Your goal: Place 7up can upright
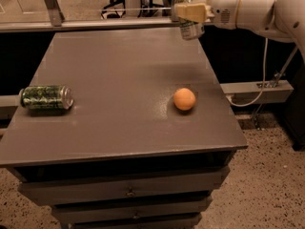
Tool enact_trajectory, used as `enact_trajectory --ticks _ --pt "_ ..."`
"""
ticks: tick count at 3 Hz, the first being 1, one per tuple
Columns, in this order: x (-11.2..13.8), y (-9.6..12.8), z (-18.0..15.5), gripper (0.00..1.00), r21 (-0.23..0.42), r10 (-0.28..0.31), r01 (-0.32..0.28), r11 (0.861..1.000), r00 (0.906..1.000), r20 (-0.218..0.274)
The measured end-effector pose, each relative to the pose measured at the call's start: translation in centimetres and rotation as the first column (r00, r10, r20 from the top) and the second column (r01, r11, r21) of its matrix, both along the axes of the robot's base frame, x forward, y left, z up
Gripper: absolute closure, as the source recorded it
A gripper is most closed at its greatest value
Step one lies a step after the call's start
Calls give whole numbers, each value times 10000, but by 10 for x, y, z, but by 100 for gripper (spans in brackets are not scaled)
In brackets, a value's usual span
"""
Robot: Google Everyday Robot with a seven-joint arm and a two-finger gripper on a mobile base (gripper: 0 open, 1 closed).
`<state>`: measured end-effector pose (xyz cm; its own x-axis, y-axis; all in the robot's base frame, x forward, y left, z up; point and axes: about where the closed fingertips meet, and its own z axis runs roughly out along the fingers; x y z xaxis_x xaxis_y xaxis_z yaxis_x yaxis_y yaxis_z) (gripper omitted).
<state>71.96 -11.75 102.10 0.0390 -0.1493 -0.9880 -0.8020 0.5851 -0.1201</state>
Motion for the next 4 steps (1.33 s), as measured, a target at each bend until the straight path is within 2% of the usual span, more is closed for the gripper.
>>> enact_trajectory --ticks 1,2,3,4 --pt "-1 -21 -12 100 1172 473 -476 9920 9989 55" --pt "-3 -49 -35 100 2411 1305 -1255 9624 9914 -45" --pt "-9 -65 -47 100 2820 1929 -1831 9418 9812 -71" --pt "-9 -65 -47 100 2814 1939 -1841 9418 9810 -71"
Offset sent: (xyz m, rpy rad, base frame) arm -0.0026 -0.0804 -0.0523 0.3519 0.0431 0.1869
